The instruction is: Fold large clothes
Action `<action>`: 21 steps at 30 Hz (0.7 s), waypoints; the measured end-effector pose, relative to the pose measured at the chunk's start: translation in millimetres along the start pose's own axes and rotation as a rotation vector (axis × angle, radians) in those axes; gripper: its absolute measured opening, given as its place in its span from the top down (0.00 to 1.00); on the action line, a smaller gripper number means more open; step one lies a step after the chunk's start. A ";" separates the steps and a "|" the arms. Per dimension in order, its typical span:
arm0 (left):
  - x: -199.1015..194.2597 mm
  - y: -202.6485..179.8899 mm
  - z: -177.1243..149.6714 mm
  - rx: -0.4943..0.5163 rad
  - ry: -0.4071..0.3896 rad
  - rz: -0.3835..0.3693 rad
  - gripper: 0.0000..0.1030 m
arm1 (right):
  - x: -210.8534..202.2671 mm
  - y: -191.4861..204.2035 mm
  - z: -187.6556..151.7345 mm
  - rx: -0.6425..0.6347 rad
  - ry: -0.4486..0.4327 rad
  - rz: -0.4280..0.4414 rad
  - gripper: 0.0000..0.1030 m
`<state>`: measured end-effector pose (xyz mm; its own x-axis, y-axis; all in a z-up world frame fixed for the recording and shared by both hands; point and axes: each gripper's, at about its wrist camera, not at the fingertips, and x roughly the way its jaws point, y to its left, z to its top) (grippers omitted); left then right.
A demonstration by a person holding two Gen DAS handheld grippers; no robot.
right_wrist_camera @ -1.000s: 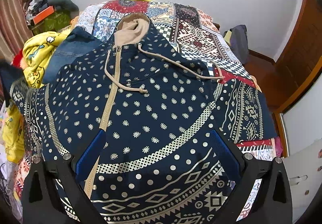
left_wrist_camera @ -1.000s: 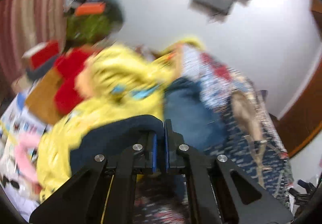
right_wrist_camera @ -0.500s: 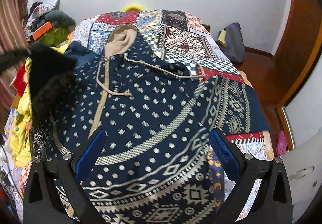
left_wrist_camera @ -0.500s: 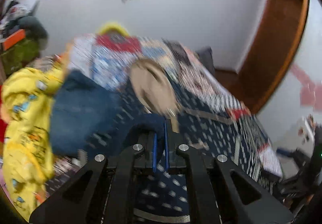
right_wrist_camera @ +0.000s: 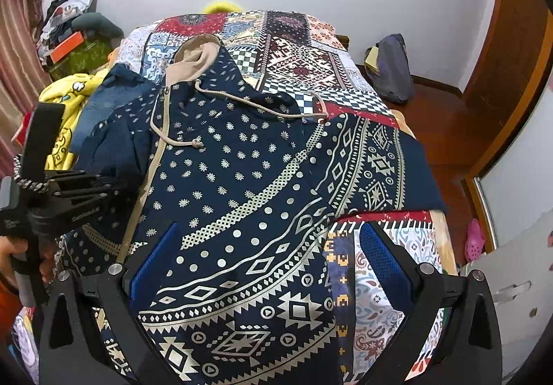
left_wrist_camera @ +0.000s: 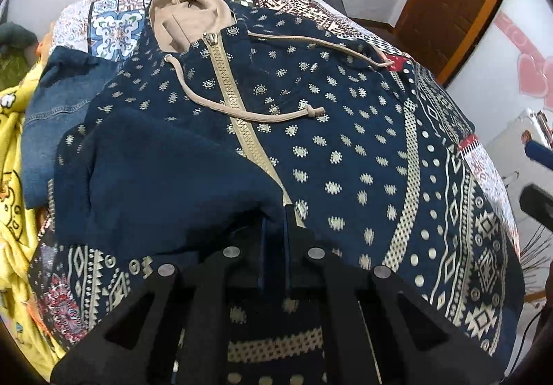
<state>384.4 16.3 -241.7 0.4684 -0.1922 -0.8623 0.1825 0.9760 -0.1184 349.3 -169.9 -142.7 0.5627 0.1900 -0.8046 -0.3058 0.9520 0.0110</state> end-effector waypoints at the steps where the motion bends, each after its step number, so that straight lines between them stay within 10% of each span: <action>1: -5.2 1.5 -1.1 0.004 -0.005 -0.001 0.88 | -0.3 2.5 1.1 -0.008 -0.001 -0.002 0.02; 6: -42.7 23.7 -13.2 -0.008 -0.061 0.014 0.43 | -3.1 28.7 13.8 -0.072 -0.023 -0.003 0.02; 21: -104.9 175.1 -67.0 -0.207 -0.165 0.227 0.33 | 42.3 175.1 55.0 -0.334 0.020 0.123 0.02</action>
<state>309.3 214.2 -204.9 0.6137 0.0345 -0.7888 -0.1137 0.9925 -0.0451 361.9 18.0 -142.1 0.4919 0.2904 -0.8208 -0.6067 0.7905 -0.0839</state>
